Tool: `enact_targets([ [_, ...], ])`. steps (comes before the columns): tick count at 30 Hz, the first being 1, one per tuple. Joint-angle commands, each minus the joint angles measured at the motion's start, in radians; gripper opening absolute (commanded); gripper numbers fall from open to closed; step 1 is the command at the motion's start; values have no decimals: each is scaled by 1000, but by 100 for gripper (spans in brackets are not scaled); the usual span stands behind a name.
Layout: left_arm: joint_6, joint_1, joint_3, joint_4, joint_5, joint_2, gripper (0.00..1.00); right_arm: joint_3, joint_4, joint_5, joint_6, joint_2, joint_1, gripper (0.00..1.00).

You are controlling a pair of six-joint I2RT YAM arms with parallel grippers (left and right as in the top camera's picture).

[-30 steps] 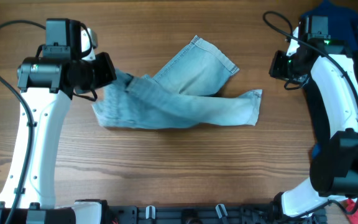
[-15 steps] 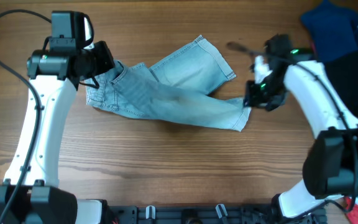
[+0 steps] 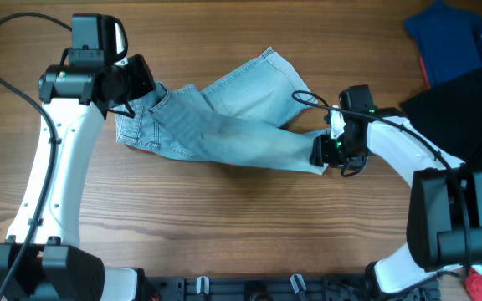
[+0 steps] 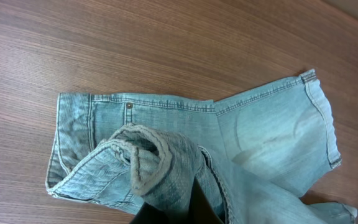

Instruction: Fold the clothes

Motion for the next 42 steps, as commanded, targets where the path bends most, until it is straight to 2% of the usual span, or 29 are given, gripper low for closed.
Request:
enact_targets([
  [1, -6, 0, 2, 10, -10, 0, 4, -72, 108, -159, 30, 27, 1, 54],
  [3, -6, 0, 2, 10, -10, 0, 4, -80, 140, -172, 37, 27, 1, 36],
  [4, -6, 0, 2, 9, -10, 0, 4, -80, 139, -174, 37, 26, 1, 21],
  [5, -6, 0, 2, 8, -10, 0, 4, -79, 129, -177, 36, 24, 1, 17],
  [7, -6, 0, 2, 2, -10, 0, 4, -62, 43, -199, 25, 13, 0, 13],
  [9, -1, 0, 2, -4, -10, 0, 4, 16, -229, -282, -74, -17, -11, 14],
  [11, -1, 1, 2, -2, -18, 0, 4, 128, -451, -285, -163, -43, -34, 13],
  [12, -1, 1, 2, -1, -18, 0, 4, 216, -523, -213, -153, -54, -56, 13],
  [14, -1, 0, 2, -5, -18, 0, 4, 341, -476, -16, -15, -56, -108, 15],
  [15, -1, 0, 2, -8, -18, 0, 4, 357, -422, 42, 49, -56, -122, 25],
  [16, -1, 0, 2, -14, -18, 0, 4, 358, -358, 49, 66, -56, -136, 41],
  [17, -1, 1, 2, -25, -18, 0, 4, 358, -336, 27, 55, -51, -142, 52],
  [19, -1, 0, 2, -43, -18, 0, 4, 356, -348, 10, 56, -39, -137, 56],
  [26, -1, 1, 2, -36, -18, 0, 4, 266, -388, 11, -21, -34, -52, 57],
  [30, -1, 0, 2, -36, -18, 0, 4, 182, -330, 43, -23, -34, -18, 57],
  [35, -1, 1, 2, -35, -18, 0, 4, 26, -129, 64, -14, -34, -13, 57],
  [42, -2, 0, 2, -35, -18, 0, 4, -137, 323, -50, -13, -34, -12, 58],
])
